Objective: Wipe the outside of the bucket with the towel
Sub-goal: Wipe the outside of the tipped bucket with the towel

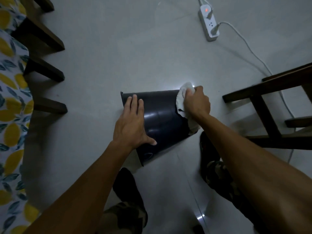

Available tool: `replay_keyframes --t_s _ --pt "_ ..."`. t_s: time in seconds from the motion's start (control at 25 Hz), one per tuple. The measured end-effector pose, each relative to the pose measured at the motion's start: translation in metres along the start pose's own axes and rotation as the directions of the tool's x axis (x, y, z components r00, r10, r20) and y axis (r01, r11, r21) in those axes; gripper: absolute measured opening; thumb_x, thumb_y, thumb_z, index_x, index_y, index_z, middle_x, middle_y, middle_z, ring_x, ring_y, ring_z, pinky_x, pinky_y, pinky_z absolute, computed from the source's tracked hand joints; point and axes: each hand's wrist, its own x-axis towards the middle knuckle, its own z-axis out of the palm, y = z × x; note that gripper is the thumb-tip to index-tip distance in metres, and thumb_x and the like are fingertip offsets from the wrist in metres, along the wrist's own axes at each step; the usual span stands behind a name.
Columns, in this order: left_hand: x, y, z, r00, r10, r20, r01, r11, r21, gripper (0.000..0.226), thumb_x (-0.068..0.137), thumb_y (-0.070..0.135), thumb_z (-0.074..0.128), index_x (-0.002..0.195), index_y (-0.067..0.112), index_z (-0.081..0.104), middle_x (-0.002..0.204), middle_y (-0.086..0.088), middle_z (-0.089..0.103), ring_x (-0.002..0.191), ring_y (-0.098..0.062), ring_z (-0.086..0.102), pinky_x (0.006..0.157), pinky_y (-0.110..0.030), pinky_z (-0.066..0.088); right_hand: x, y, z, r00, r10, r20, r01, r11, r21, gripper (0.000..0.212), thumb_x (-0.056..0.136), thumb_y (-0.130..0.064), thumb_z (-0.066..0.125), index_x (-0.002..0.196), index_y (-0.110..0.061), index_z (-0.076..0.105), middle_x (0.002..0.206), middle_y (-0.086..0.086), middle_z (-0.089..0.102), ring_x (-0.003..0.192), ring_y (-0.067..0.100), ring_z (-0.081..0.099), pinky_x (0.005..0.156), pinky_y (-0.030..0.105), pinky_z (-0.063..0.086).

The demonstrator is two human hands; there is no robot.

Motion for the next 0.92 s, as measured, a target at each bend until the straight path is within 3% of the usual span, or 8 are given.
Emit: replay_keyframes --t_s 0.16,0.28,0.64,0.76,0.84,0.92 --pt "0.002 0.005 -0.015 0.985 0.077 -0.156 -0.055 0.988 0.141 0.148 0.056 0.070 0.084 0.160 0.006 0.000 0.167 -0.019 -0.012 0.155 -0.034 -0.010 0.120 -0.042 0.009 -0.013 0.008 -0.019 0.998 0.017 -0.063 -0.005 0.984 0.178 0.042 0.108 -0.045 0.031 0.130 -0.013 0.046 0.116 0.015 0.065 0.101 0.032 0.061 0.082 0.038 0.044" --pt "0.005 -0.003 -0.022 0.962 0.104 -0.253 -0.048 0.975 0.217 0.138 0.062 0.051 0.090 0.159 0.003 0.005 0.167 -0.020 -0.006 0.155 -0.035 -0.003 0.123 -0.047 0.020 -0.021 0.001 -0.027 0.998 -0.002 -0.055 0.016 0.964 0.267 0.036 0.109 -0.043 0.031 0.129 -0.015 0.042 0.113 0.011 0.063 0.097 0.026 0.061 0.081 0.038 0.048" --pt "-0.029 0.005 0.021 0.981 0.057 -0.185 -0.009 0.967 0.253 0.120 0.075 0.037 0.085 0.160 0.003 0.008 0.168 -0.018 -0.003 0.155 -0.035 -0.003 0.122 -0.053 0.023 -0.057 0.028 -0.013 0.999 0.031 -0.004 -0.030 0.980 0.198 0.034 0.111 -0.038 0.032 0.133 -0.013 0.040 0.113 0.014 0.065 0.094 0.025 0.063 0.074 0.035 0.048" --pt "-0.047 0.013 0.021 0.963 0.068 -0.260 -0.007 0.973 0.229 0.096 0.082 0.050 0.074 0.155 0.005 0.031 0.161 -0.018 0.032 0.147 -0.034 0.033 0.113 -0.051 0.037 -0.070 0.025 -0.021 0.994 0.029 -0.102 -0.008 0.981 0.192 0.033 0.111 -0.037 0.031 0.131 -0.013 0.042 0.110 0.012 0.064 0.092 0.025 0.060 0.074 0.035 0.045" --pt "-0.053 0.020 0.010 0.933 0.086 -0.349 -0.015 0.979 0.203 0.081 0.087 0.059 0.065 0.146 0.007 0.047 0.134 -0.014 0.060 0.117 -0.029 0.058 0.096 -0.044 0.045 -0.078 0.017 -0.031 0.985 -0.013 -0.171 0.050 0.975 0.217 0.033 0.111 -0.038 0.030 0.130 -0.014 0.043 0.109 0.011 0.065 0.095 0.028 0.063 0.076 0.036 0.047" --pt "-0.052 0.025 -0.003 0.901 0.102 -0.422 -0.024 0.982 0.187 0.072 0.090 0.062 0.059 0.138 0.008 0.053 0.110 -0.011 0.067 0.094 -0.025 0.061 0.082 -0.039 0.044 -0.085 0.009 -0.043 0.973 -0.080 -0.215 0.130 0.966 0.226 0.034 0.111 -0.040 0.030 0.131 -0.015 0.043 0.110 0.012 0.067 0.099 0.032 0.066 0.077 0.037 0.048"
